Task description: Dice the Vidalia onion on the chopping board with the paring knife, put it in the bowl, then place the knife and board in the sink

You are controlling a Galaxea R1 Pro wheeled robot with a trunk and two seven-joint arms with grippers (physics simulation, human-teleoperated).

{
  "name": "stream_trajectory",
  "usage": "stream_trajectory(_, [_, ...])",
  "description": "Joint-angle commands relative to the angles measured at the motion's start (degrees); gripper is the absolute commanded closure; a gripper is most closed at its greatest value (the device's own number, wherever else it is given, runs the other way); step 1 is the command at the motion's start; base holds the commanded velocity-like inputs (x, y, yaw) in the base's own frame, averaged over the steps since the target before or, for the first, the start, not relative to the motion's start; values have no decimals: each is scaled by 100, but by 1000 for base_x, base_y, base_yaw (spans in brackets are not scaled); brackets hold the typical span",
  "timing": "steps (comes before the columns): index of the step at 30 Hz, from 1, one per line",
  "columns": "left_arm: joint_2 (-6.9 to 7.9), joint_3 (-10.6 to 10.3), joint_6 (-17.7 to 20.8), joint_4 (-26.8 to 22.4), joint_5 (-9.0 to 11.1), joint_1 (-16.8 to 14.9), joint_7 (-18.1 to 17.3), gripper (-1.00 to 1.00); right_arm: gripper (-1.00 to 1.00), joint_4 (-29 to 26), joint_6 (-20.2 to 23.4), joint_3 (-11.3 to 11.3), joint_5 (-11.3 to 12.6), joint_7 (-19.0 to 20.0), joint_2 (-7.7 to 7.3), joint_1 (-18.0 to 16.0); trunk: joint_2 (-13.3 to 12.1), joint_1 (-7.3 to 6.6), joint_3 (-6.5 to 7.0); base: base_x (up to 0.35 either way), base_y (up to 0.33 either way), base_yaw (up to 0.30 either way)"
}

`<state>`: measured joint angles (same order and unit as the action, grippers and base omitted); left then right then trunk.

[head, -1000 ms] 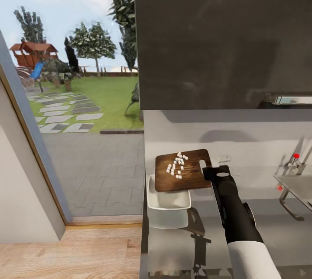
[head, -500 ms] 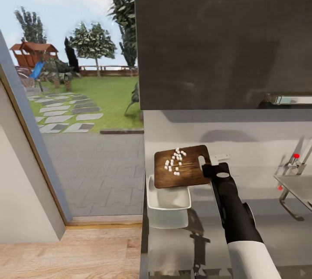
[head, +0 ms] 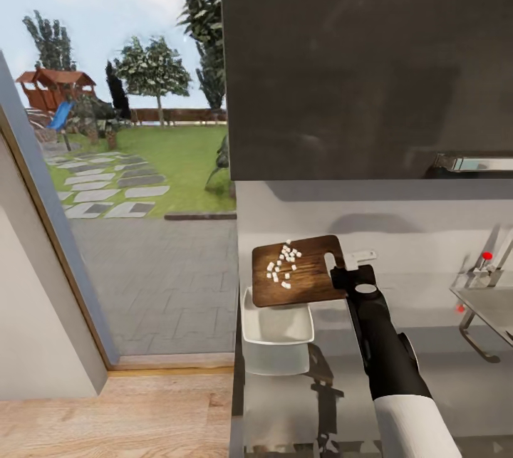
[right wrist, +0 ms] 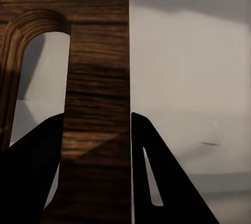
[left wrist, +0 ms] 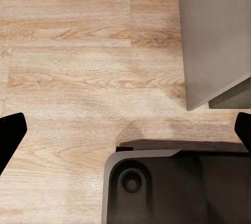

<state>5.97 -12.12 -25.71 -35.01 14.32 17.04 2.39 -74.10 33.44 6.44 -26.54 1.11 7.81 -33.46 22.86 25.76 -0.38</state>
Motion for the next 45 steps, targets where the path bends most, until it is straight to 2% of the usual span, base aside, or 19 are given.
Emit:
stream_trajectory(1, [9, -45, -15, -6, 56, 1, 25, -100, 100, -2, 17, 6, -27, 12, 4, -2, 6, 3, -4, 0, 0, 0])
stream_trajectory(21, [9, -40, -15, 54, 53, 1, 25, -100, 100, 9, -279, 6, -35, 29, -51, -2, 6, 3, -4, 0, 0, 0])
stream_trajectory(25, [9, -43, -17, 55, 53, 1, 25, -100, 100, 9, -285, -1, -36, 29, -236, -2, 6, 3, -4, 0, 0, 0])
stream_trajectory(32, [9, -40, -18, 55, 53, 1, 25, -100, 100, 9, -286, 14, -36, 29, -360, -2, 6, 3, -4, 0, 0, 0])
stream_trajectory(45, [9, -45, -16, 55, 53, 1, 25, -100, 100, 9, -286, 15, -36, 29, -386, -2, 6, 3, -4, 0, 0, 0])
